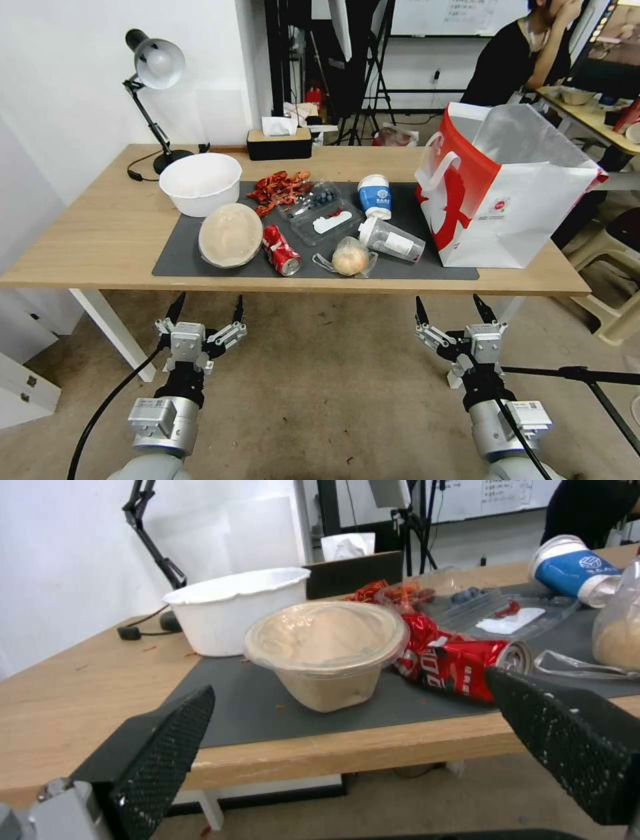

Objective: Pick up the trash from the table and place it into the takeout bag.

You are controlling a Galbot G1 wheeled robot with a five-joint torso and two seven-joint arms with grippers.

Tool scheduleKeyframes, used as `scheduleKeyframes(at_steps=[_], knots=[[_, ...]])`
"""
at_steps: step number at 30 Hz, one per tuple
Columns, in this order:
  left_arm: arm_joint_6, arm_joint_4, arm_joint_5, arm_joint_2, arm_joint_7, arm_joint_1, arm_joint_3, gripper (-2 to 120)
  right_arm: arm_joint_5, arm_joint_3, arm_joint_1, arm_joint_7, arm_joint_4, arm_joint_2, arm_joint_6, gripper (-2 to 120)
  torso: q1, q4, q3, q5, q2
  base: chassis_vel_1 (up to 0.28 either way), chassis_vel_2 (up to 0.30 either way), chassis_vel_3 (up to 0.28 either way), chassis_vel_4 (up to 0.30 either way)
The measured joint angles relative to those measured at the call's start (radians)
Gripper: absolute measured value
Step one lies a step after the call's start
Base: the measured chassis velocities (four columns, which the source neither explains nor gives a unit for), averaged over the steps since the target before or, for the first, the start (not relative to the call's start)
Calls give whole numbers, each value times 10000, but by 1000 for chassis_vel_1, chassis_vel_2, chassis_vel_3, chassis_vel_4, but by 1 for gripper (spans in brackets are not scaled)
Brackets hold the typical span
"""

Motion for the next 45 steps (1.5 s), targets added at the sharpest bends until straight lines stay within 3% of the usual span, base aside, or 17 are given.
scheduleKeyframes(at_steps=[31,35,36,38,40,43,44,45], knots=[[89,-4,-54,-8,0,-45,4,100,15,1,27,4,6,0,-55,100,0,0,0,0,0,0,0,0,0],[869,-109,-484,-119,-8,-444,80,100,200,93,264,106,128,-3,-569,100,-1,0,0,0,0,0,0,0,0],[1479,-191,-815,-211,-24,-745,149,100,398,213,521,236,272,-11,-1127,100,0,0,1,0,0,0,0,0,0],[1763,-230,-968,-253,-35,-882,174,100,494,264,644,295,341,-14,-1393,100,0,0,0,0,0,0,0,0,0],[2533,-338,-1392,-364,-59,-1261,257,100,769,422,998,468,533,-27,-2167,100,0,0,1,1,0,0,0,0,0],[2602,-348,-1431,-374,-62,-1300,264,100,782,429,1014,476,541,-28,-2199,100,0,0,1,1,0,0,0,0,0],[3283,-419,-1893,-501,-34,-1732,328,100,1073,586,1386,657,752,-38,-3012,100,0,0,0,-1,-1,0,0,0,0],[3360,-426,-1992,-528,6,-1828,338,100,1191,654,1539,733,838,-41,-3346,100,0,-3,1,1,0,0,0,0,0]])
